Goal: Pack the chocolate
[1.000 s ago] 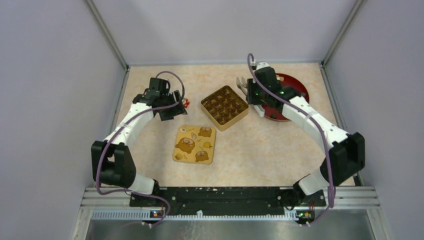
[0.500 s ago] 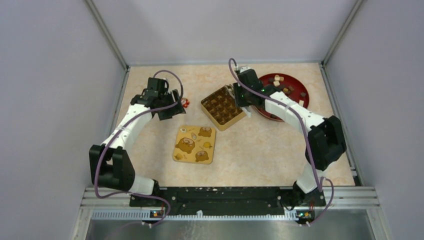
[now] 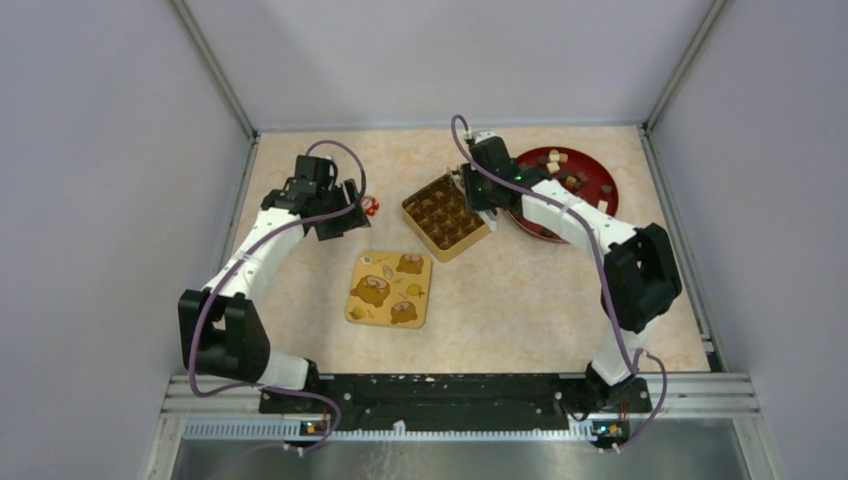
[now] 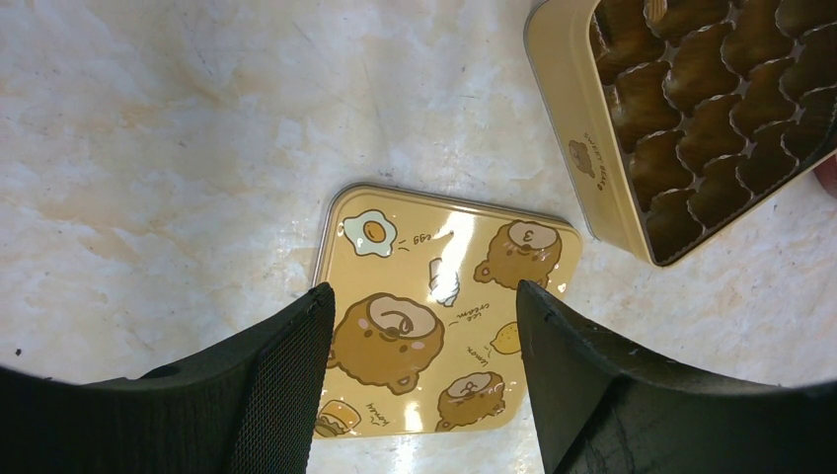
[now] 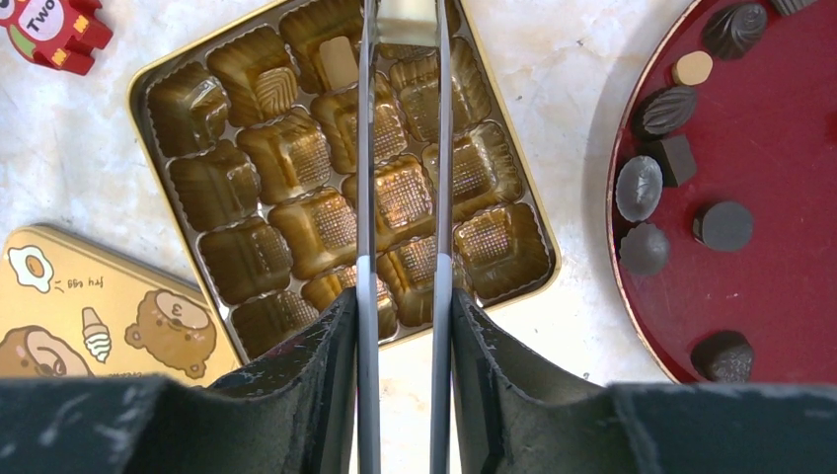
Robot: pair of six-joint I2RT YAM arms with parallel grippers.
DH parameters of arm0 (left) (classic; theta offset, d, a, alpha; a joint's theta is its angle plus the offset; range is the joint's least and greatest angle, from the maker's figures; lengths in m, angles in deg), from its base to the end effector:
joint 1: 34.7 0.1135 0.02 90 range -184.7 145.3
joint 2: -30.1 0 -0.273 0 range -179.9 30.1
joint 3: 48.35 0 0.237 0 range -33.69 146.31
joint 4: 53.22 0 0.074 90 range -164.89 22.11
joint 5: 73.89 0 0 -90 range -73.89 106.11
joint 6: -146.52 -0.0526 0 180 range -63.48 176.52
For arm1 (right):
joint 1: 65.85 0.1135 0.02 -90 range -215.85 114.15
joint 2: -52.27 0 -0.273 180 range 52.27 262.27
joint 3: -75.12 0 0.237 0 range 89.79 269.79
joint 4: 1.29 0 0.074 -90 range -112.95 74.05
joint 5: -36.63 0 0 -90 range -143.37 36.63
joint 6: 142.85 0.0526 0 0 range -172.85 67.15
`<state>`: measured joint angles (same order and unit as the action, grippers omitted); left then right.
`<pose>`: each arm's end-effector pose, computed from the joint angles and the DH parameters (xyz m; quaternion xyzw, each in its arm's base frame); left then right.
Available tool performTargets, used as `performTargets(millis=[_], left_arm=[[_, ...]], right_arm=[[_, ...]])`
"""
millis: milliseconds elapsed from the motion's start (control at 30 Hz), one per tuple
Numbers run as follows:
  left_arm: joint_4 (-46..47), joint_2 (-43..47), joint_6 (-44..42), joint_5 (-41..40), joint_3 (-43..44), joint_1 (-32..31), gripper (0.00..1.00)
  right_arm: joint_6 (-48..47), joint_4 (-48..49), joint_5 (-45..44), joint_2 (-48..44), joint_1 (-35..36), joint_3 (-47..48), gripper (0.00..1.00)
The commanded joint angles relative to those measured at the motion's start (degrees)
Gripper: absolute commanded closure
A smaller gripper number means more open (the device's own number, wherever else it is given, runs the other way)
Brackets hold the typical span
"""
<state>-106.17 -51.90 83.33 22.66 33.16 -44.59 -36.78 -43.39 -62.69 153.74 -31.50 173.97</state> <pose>0.2888 -0.0564 0.2804 -0.1217 0.9403 -0.1501 0.2801 0.3355 0.2189 0.2816 -0.1152 0.9132 0.0956 0.3791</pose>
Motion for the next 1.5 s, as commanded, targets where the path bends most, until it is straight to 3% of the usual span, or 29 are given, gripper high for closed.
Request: performTargets(millis=[0, 333, 633, 733, 867, 1000, 1100, 1300, 1467], left_arm=[[-0.21, 1.67, -0.96, -0.39, 0.17, 0.22, 0.27], [0.06, 1.59, -0.97, -0.02, -0.27, 0.22, 0.27], [0.44, 1.51, -0.97, 0.56, -0.61, 0.22, 0.27], [0.70, 1.36, -0.99, 0.74, -0.66, 0.22, 0.27], [1.05, 1.25, -1.18, 1.09, -0.67, 0.22, 0.27], [1.38, 1.08, -1.23, 1.48, -0.71, 0.22, 0.27], [1.44, 0.83, -1.23, 1.79, -0.60, 0.22, 0.27], [1.52, 0.46, -0.93, 1.89, -0.72, 0.22, 0.27], [1.50, 0.43, -0.70, 2.09, -0.71, 0.22, 0.27]], right_arm=[[-0.22, 2.59, -0.63, 0.13, 0.24, 3.58, 0.65], [-0.21, 2.14, -1.11, -0.43, 0.19, 3.81, 0.64], [-0.19, 2.22, -5.07, -8.11, 0.19, 0.38, 0.89], [-0.21, 1.66, -8.97, -13.04, 0.00, -3.33, 0.91], [0.47, -0.02, -11.62, -20.23, -2.85, -10.72, 0.89], [1.64, -0.92, -8.86, -25.40, -8.15, -19.02, 0.84], [1.64, -2.22, -8.12, -27.45, -9.90, -23.04, 0.75], [1.65, -2.55, -7.06, -27.59, -10.68, -25.35, 0.62], [1.35, -1.46, -7.04, -25.48, -11.00, -25.30, 0.59]])
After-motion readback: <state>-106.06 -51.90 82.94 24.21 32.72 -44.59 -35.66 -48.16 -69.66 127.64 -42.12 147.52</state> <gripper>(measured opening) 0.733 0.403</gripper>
